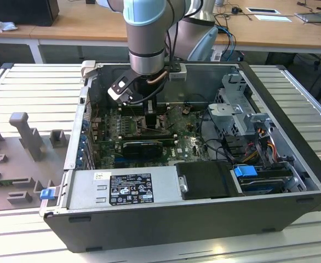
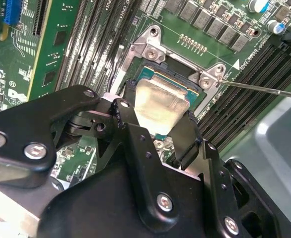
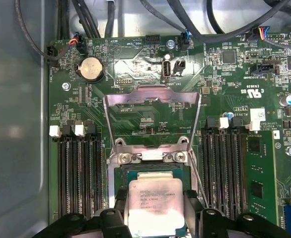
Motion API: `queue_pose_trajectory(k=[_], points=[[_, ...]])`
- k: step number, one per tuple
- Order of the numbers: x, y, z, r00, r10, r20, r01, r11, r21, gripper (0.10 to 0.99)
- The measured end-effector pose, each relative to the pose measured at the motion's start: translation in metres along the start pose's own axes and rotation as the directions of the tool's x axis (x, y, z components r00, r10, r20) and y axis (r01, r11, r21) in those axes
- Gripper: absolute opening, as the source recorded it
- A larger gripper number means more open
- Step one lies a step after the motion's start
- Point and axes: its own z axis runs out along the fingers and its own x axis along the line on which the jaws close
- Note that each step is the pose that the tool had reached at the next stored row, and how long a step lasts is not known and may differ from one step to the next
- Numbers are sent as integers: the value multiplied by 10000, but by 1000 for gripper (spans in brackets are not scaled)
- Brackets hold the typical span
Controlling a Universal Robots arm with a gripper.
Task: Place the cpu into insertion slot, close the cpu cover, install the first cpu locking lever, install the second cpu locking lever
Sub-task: 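Place the cpu into insertion slot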
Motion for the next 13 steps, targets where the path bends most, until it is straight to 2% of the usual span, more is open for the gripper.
queue_pose_trajectory(k=[3,10,11,12,13], points=[[6,3,28,10000,24,21,-24,10000,0,533],[6,3,31,10000,29,26,-29,10000,-1,533],[6,3,31,10000,29,26,-29,10000,-1,541],[6,3,31,10000,29,26,-29,10000,-1,608],[6,3,31,10000,29,27,-29,10000,-1,608]])
